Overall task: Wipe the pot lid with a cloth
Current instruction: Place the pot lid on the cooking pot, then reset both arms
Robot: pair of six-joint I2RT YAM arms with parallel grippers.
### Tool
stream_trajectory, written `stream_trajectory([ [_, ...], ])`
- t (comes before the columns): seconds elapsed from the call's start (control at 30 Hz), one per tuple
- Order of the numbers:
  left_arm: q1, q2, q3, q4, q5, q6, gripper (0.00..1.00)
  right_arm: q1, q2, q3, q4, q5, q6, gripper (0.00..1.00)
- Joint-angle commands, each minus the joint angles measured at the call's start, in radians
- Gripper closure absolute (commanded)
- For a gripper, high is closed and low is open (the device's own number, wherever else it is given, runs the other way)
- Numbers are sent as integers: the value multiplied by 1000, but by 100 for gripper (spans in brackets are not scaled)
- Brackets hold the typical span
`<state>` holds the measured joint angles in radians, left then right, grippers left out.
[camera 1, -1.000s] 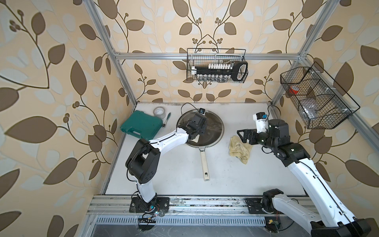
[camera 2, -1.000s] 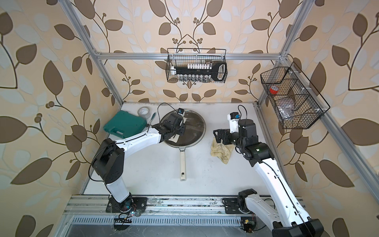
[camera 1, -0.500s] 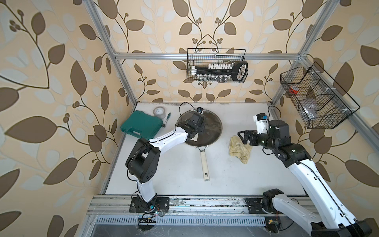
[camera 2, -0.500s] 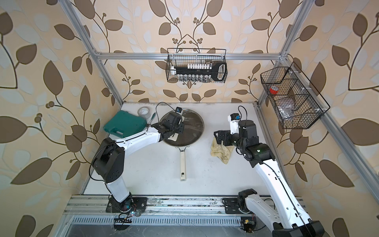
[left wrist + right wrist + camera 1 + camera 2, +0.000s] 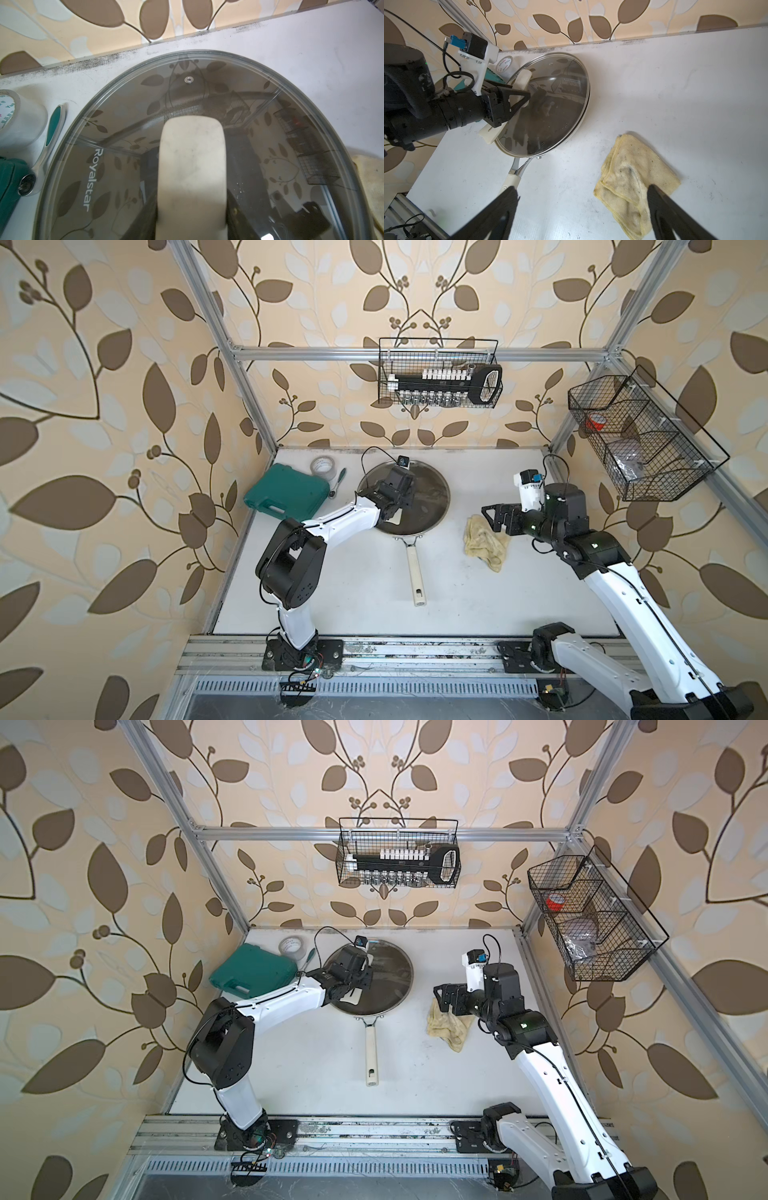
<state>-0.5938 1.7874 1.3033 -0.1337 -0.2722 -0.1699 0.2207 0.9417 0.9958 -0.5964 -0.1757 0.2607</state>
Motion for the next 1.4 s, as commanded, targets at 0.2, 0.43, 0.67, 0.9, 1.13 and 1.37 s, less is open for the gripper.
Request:
stream_trajectory([
  [0.2,14,-12,8,153,-52,13,100,5,-26,-21,-30,22,0,4],
  [0.43,11,-43,7,123,-15,34,26,4,-27,-15,-12,24,12,4],
  [0.67,-7,-122,18,97,11,71,1,4,-33,-17,29,69,19,4],
  [0.9,-17,-290,-23,50,32,50,1,2,-30,-66,162,243,0,4],
  [1.13,-16,-516,-130,-44,-23,107,1,0,9,-161,358,359,-78,4],
  [1.37,68,-736,-344,-43,-34,163,1,-20,67,-312,609,417,-187,4],
])
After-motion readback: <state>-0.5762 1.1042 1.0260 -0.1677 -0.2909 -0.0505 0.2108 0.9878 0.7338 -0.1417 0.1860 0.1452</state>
